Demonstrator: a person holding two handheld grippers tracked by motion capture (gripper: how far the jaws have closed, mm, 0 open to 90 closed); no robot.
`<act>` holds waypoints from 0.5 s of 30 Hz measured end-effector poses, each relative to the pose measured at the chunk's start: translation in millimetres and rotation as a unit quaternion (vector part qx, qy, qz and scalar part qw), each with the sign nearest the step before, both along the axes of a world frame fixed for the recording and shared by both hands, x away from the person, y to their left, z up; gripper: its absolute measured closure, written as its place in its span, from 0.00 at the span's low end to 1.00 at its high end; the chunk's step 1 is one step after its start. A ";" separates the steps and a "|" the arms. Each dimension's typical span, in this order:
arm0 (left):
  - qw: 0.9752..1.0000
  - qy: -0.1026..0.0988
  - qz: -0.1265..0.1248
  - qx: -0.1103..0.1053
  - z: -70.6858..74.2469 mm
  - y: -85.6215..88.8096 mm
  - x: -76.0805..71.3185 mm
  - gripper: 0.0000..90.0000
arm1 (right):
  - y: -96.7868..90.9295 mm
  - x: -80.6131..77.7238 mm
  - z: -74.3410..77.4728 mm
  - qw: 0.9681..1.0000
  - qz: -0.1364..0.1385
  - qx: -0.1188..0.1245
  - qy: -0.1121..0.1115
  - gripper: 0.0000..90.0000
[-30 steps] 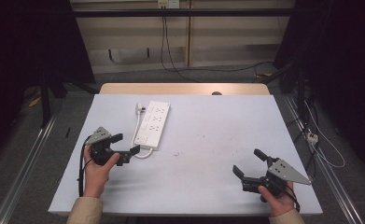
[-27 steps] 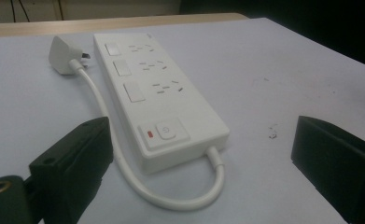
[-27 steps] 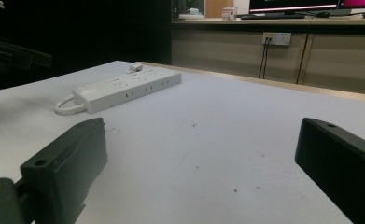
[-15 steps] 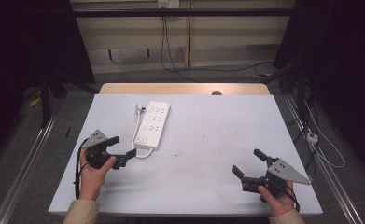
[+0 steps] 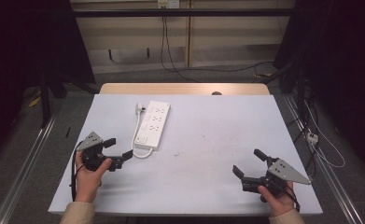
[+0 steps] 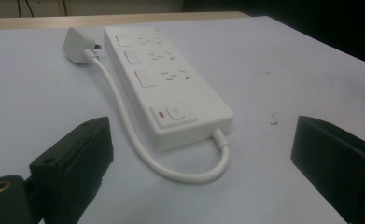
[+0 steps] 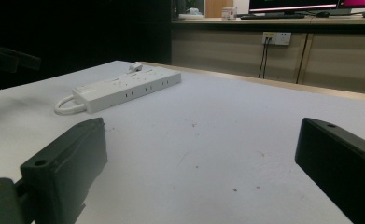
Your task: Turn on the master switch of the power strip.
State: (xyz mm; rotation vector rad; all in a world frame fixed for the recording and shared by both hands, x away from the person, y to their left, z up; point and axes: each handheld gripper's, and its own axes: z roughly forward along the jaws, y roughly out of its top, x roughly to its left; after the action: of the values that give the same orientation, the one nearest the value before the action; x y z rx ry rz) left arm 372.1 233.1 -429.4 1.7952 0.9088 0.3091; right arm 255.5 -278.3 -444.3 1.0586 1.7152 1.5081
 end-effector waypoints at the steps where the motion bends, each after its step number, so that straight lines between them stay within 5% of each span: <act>1: 1.000 0.001 0.000 0.000 -0.1 0.3 -0.3 0.06 | -0.1 -0.1 0.1 1.000 -0.001 0.000 0.000 0.02; 15: 1.000 0.001 0.002 0.002 -1.3 5.5 -3.3 0.07 | -0.1 -0.1 0.0 1.000 0.000 -0.001 0.000 0.02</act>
State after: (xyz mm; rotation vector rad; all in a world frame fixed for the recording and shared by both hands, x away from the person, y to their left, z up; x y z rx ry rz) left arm 368.8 238.6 -430.7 1.7984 0.9141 0.3111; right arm 255.4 -278.4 -444.3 1.0589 1.7161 1.5067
